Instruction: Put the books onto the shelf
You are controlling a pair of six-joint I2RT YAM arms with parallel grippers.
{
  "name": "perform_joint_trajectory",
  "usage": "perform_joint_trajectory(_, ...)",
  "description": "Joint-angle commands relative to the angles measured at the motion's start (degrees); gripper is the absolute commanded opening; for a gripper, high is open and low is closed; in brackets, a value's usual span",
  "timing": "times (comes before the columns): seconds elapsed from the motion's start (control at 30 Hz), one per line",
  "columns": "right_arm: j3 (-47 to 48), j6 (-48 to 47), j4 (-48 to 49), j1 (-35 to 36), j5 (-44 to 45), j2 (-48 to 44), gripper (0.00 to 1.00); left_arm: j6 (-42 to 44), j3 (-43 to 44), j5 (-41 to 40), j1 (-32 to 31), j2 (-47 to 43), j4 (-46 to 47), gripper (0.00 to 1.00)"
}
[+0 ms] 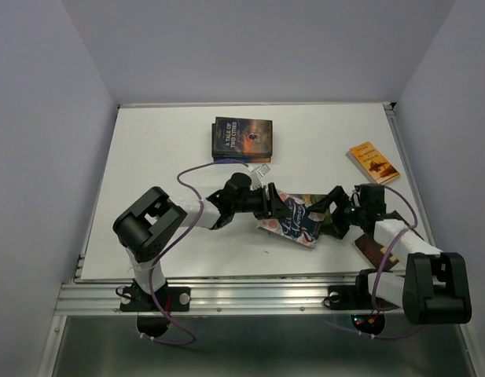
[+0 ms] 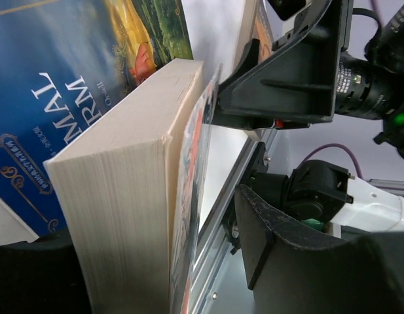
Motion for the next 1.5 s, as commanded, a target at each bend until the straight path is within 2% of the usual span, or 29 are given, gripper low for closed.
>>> perform_joint_trajectory(0.0, 4.7, -7.0, -14.1, 1.1, 4.7, -0.7, 1.0, 5.3, 4.8, -1.1, 1.4, -6.1, -2.5, 0.0)
perform_joint_trajectory(0.13, 10.4, -12.5, -15.2, 1.1, 6.7, -5.3, 1.0, 14.0, 7.0, -3.6, 3.9, -10.1, -14.8, 0.0)
perform_joint_trajectory(0.17, 12.4, -13.2, -15.2, 1.1, 7.7, -6.1, 1.0, 15.5, 7.9, -7.6, 4.7, -12.0, -20.3, 0.0)
perform_joint_trajectory(0.23, 14.1, -15.5, -15.2, 1.1, 8.5, -8.1, 1.0, 20.0, 8.8, -14.3, 5.3, -13.4, -25.3, 0.0)
perform_joint_trajectory(0.33, 16.5, -18.9, -13.4, 1.1, 7.9, -10.0, 1.0, 26.2, 11.9, -15.8, 6.6, -14.0, -32.3, 0.0)
perform_joint_trajectory(0.43, 16.7, -20.9, -9.5, 1.1, 2.1, -9.5, 1.0, 26.7, 12.5, -14.6, 6.6, -13.1, -34.2, 0.0)
perform_joint_trajectory(0.47, 16.6, -21.0, -5.9, 1.1, -3.1, -8.5, 1.0, 26.3, 14.2, -13.6, 6.6, -12.6, -35.4, 0.0)
perform_joint_trajectory(0.5, 16.7, -21.4, -4.8, 2.0, -4.7, -8.0, 1.0, 26.0, 15.4, -14.1, 6.6, -11.5, -39.3, 0.0)
perform_joint_trajectory(0.6, 18.8, -28.5, -3.6, 5.3, -5.1, -6.1, 1.0, 27.9, 20.0, -18.9, 6.5, -10.4, -47.7, 0.0)
perform_joint_trajectory(0.7, 20.9, -37.8, -1.1, 7.8, -13.1, -2.4, 1.0, 30.0, 20.5, -19.6, 6.5, -11.4, -49.0, 0.0)
perform_joint_trajectory(0.77, 22.4, -47.1, -1.8, 8.3, -19.6, 3.6, 1.0, 30.7, 20.6, -17.2, 6.6, -11.6, -49.0, 0.0)
perform_joint_trajectory(0.93, 33.3, -69.1, -10.8, 8.9, -19.1, 17.1, 1.0, 33.8, 20.9, -13.0, 6.6, -11.6, -48.8, 0.0)
perform_joint_trajectory(1.03, 38.2, -78.1, -13.4, 8.9, -25.0, 23.7, 1.0, 35.5, 20.2, -12.3, 6.6, -11.7, -47.3, 0.0)
perform_joint_trajectory(1.07, 40.4, -83.1, -15.1, 8.9, -29.4, 25.7, 1.0, 36.1, 20.2, -12.1, 6.7, -11.7, -47.2, 0.0)
perform_joint_trajectory(1.1, 43.0, -86.4, -22.2, 8.9, -31.6, 30.2, 1.0, 36.3, 20.4, -11.9, 6.7, -11.6, -47.1, 0.0)
perform_joint_trajectory(1.13, 49.2, -96.8, -28.4, 9.7, -33.5, 32.7, 1.0, 36.2, 20.4, -11.8, 6.7, -11.6, -47.0, 0.0)
perform_joint_trajectory(1.17, 52.7, -101.4, -34.3, 10.2, -35.2, 35.5, 1.0, 36.6, 20.6, -11.7, 6.6, -11.5, -46.8, 0.0)
perform_joint_trajectory(1.2, 56.0, -105.6, -45.4, 11.5, -35.8, 40.5, 1.0, 36.5, 20.7, -11.5, 6.7, -11.3, -46.8, 0.0)
perform_joint_trajectory(1.23, 59.2, -114.8, -51.2, 12.2, -36.5, 43.1, 1.0, 36.3, 20.8, -11.8, 6.7, -11.3, -46.5, 0.0)
perform_joint_trajectory(1.27, 64.5, -119.3, -56.3, 12.8, -38.3, 45.6, 1.0, 36.2, 20.7, -11.8, 6.7, -11.3, -46.1, 0.0)
perform_joint_trajectory(1.3, 66.8, -123.9, -66.3, 12.8, -39.1, 50.1, 1.0, 35.9, 20.7, -12.1, 6.8, -11.5, -45.9, 0.0)
perform_joint_trajectory(1.33, 70.6, -132.1, -71.4, 14.3, -39.7, 52.3, 1.0, 35.6, 20.8, -12.5, 6.8, -11.5, -45.9, 0.0)
perform_joint_trajectory(1.47, 70.5, -132.1, -73.6, 16.7, -39.5, 55.7, 1.0, 35.1, 20.9, -13.5, 6.8, -11.7, -45.4, 0.0)
